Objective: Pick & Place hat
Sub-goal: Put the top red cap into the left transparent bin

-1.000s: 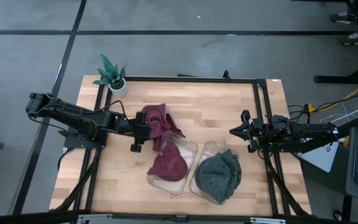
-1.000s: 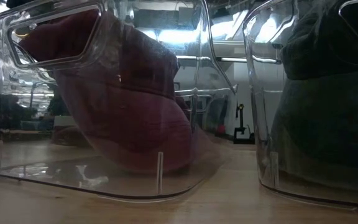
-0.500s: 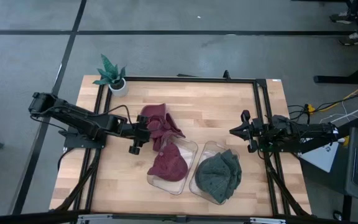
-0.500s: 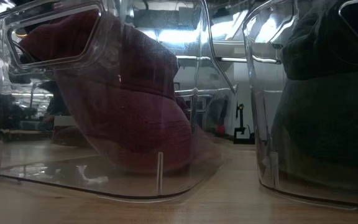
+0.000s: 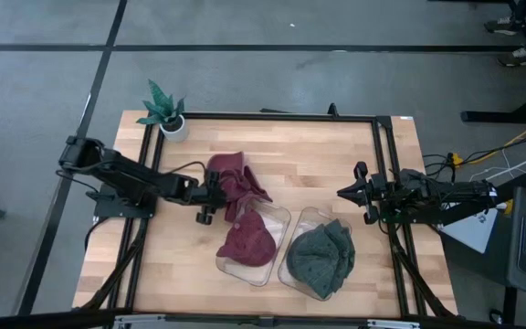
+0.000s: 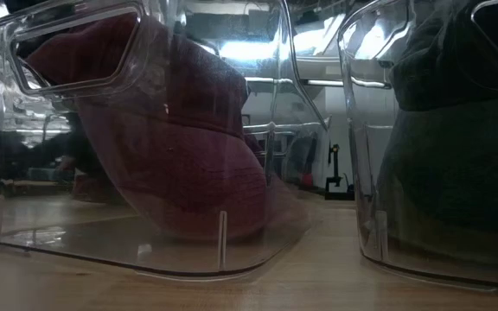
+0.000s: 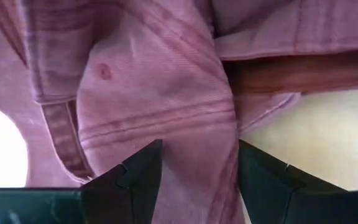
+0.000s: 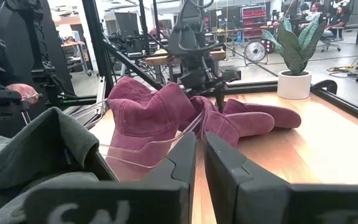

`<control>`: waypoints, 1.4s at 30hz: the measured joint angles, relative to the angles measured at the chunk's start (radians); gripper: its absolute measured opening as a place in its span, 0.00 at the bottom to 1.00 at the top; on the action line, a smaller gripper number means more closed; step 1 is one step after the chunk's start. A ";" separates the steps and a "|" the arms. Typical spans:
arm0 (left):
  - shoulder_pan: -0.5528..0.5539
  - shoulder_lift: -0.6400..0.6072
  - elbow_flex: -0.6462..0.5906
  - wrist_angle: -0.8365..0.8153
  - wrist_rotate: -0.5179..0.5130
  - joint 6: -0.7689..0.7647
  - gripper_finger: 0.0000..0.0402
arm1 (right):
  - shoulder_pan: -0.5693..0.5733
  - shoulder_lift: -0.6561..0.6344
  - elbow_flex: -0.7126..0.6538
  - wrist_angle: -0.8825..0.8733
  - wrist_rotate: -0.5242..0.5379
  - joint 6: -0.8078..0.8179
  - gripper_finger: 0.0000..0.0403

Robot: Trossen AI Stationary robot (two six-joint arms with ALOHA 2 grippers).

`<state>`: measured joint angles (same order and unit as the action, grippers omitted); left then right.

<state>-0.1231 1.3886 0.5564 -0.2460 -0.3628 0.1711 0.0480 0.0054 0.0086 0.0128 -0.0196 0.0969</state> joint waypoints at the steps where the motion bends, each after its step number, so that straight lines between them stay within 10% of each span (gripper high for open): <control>1: 0.006 0.012 0.000 0.011 -0.002 0.001 0.47 | 0.000 0.000 0.000 0.000 0.000 0.000 0.08; 15: 0.028 0.045 0.001 0.060 -0.179 0.078 0.38 | 0.000 0.000 0.000 0.000 0.000 0.000 0.08; 30: 0.028 -0.053 0.002 -0.042 -0.138 0.076 0.03 | 0.000 0.000 0.000 0.000 0.000 0.000 0.08; 42: 0.049 -0.119 0.002 -0.071 0.060 -0.127 0.01 | 0.000 0.000 0.000 0.000 0.000 0.000 0.08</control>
<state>-0.0738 1.2695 0.5579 -0.3168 -0.3025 0.0439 0.0483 0.0055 0.0086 0.0125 -0.0196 0.0967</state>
